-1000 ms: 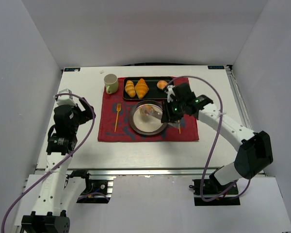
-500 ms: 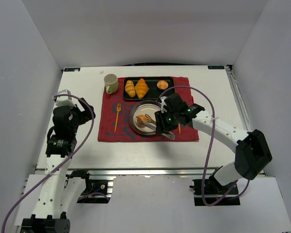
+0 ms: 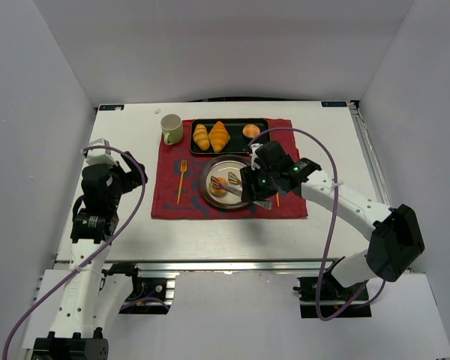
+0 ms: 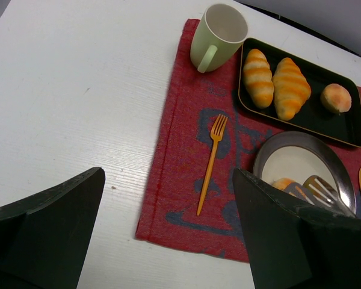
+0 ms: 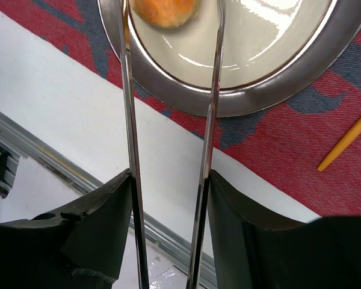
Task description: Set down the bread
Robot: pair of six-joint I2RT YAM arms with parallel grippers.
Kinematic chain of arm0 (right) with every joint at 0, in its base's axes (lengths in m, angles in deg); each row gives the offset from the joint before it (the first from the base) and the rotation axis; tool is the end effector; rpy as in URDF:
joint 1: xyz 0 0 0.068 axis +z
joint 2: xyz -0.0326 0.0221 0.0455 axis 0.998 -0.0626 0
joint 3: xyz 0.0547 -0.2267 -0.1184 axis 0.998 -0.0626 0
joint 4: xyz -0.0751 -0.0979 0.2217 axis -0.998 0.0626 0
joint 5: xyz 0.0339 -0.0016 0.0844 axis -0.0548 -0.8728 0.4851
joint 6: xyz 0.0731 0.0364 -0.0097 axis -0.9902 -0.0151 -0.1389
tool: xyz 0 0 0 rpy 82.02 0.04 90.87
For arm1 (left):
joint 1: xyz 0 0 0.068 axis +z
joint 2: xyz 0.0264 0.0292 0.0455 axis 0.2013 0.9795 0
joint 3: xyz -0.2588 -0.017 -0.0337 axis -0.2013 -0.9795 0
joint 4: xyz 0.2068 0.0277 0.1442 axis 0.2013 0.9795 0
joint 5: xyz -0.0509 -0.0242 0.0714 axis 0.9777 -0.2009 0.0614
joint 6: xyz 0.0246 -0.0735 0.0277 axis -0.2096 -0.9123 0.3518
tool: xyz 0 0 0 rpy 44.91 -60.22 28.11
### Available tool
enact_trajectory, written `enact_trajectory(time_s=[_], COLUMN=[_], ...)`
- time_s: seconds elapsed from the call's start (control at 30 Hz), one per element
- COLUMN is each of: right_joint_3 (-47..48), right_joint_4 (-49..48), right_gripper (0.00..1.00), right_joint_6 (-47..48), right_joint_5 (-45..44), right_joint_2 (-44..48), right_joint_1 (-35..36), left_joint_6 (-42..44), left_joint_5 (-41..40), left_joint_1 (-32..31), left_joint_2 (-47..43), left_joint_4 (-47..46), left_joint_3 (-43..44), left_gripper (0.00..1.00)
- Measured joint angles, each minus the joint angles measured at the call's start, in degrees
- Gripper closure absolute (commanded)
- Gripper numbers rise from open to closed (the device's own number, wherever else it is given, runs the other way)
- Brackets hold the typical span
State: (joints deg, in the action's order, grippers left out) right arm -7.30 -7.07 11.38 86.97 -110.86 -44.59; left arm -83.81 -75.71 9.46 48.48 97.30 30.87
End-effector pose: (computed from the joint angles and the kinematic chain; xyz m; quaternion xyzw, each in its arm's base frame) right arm 0.2376 0.2228 0.2381 -0.2123 0.9146 0.2130 0.2704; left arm 0.1957 0.0006 0.3033 -0.1557 0.8105 -0.0611 0.5613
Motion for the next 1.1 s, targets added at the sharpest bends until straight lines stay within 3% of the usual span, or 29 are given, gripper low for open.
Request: enact_trajectory(time_s=[0.5, 0.67, 1.1], right_joint_3=[4.5, 9.03, 27.23], right_joint_4=[2.12, 2.16, 2.14], right_gripper=[0.47, 0.47, 0.47], right_joint_6=[-2.64, -4.22, -1.88], right_joint_5=[-7.5, -10.05, -10.51], right_joint_2=[2.47, 1.6, -19.91], right_joint_1=[-0.39, -4.39, -17.55], left_joint_6=[0.0, 0.02, 0.09], left_joint_5=[0.0, 0.0, 0.52], left_joint_1=[0.0, 0.0, 0.0], left_joint_2=[-0.15, -0.2, 1.49], left_joint_4=[0.94, 1.07, 0.74], left_joint_3=[0.35, 0.98, 1.51], left_gripper=[0.02, 0.02, 0.02])
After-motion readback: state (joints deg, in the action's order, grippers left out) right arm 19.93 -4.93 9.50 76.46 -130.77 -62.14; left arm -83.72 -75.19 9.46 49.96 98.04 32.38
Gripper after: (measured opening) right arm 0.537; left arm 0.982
